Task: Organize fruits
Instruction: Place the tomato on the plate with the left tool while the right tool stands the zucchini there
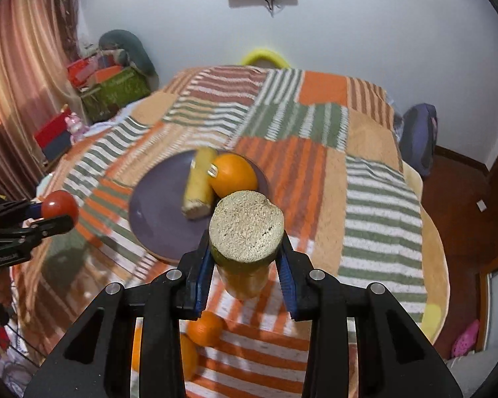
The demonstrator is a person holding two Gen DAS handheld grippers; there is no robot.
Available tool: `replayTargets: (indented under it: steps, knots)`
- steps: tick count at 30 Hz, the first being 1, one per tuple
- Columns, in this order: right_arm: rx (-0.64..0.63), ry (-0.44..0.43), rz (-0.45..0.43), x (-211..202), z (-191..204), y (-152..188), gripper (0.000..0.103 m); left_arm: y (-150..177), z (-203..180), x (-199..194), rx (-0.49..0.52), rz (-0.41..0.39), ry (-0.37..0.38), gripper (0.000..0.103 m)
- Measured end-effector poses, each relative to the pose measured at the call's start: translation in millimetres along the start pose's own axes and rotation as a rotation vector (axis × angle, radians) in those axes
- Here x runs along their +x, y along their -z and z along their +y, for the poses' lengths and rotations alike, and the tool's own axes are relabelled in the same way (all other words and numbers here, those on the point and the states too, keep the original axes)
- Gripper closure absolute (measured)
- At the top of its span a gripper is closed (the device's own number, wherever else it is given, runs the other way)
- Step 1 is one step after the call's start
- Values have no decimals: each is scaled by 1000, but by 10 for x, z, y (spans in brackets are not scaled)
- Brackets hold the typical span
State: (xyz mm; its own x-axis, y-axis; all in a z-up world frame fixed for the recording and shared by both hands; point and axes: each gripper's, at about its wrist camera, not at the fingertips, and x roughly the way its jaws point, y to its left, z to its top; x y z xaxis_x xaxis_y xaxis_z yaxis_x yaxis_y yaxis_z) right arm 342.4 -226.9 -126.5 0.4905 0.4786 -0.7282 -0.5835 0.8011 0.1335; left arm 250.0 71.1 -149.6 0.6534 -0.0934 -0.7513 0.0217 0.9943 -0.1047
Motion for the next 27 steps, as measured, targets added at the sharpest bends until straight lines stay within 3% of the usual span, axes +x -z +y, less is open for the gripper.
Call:
replayTargets:
  steps: [14,27]
  knots:
    - [-49,-28,8,295,208,-182,71,-322,-75,256,21,-19,21,55]
    - [-76,-48,28,587,293,-295,71,-477,-66,751,31,29,35,55]
